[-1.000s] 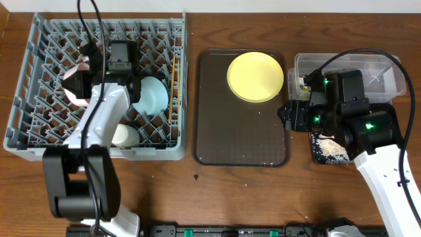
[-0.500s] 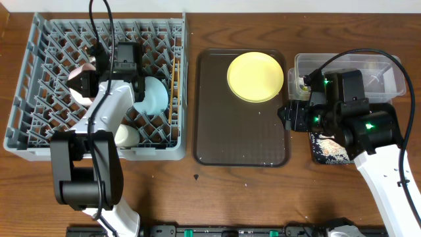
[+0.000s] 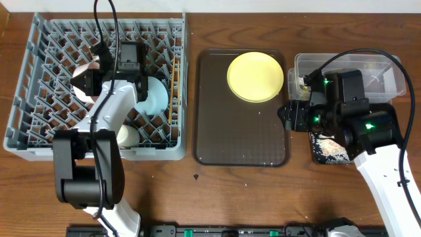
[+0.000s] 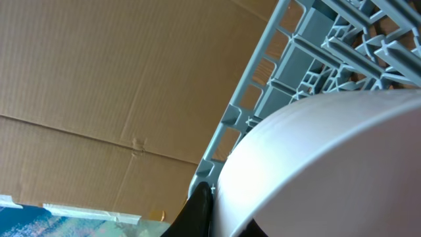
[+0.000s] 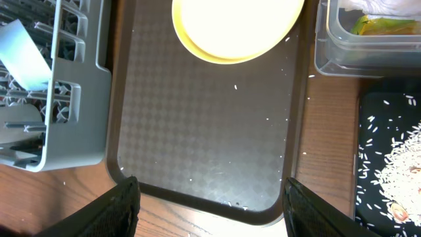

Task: Sort waste into correct bins and load items into the dishwasher
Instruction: 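Lower the white bowl into the rack and open the left gripper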

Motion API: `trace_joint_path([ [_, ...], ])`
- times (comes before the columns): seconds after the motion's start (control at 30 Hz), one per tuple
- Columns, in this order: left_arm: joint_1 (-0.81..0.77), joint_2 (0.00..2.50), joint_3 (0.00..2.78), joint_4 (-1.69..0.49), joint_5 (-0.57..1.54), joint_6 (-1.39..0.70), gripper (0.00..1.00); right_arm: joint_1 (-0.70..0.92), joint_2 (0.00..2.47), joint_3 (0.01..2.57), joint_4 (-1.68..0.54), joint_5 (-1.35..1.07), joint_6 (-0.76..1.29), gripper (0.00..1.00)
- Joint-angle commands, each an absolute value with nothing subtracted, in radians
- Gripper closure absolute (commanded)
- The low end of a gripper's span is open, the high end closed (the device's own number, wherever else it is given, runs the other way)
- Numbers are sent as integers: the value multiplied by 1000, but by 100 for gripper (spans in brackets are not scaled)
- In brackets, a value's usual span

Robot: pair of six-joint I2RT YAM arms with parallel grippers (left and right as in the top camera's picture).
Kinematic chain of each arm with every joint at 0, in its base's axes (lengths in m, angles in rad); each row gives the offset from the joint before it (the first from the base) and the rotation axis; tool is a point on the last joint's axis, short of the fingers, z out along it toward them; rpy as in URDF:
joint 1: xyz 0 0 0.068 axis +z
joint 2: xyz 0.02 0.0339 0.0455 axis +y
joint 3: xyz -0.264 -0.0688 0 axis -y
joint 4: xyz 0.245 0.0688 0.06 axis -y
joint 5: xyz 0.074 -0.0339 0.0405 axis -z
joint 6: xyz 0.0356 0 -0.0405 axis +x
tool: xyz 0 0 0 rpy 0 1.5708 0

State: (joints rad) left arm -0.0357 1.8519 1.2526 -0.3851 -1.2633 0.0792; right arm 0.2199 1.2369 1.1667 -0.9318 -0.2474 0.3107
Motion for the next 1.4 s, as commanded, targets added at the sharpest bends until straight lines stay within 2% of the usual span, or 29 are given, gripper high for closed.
trace_joint_path([
  [0.0,-50,1869,1261,-383,-1260,74,92,210,1242,1168,-933,-252,310,33],
  [0.1,-65,1869,1261,-383,-1260,74,91,210,1242,1168,-932,-252,310,33],
  [0.23,-85,1869,1261,-383,-1241,74,83,210,1242,1168,-932,-252,310,33],
  [0.4,-102,1869,1261,-383,-1238,75,83,210,1242,1168,-933,-252,309,33],
  [0.47,-103,1869,1261,-384,-1238,75,77,210,1242,1168,-933,-252,310,33],
  [0.53,-103,1869,1261,-384,-1238,75,67,210,1242,1168,-933,-252,309,33],
  [0.73,-107,1869,1261,-418,-1239,75,51,210,1242,1168,-932,-252,309,32],
  [1.13,-239,1774,1261,-426,-1232,75,41,210,1242,1168,-932,-252,310,33],
  [1.37,-302,1718,1261,-515,-1087,31,40,210,1242,1168,-933,-252,310,33],
])
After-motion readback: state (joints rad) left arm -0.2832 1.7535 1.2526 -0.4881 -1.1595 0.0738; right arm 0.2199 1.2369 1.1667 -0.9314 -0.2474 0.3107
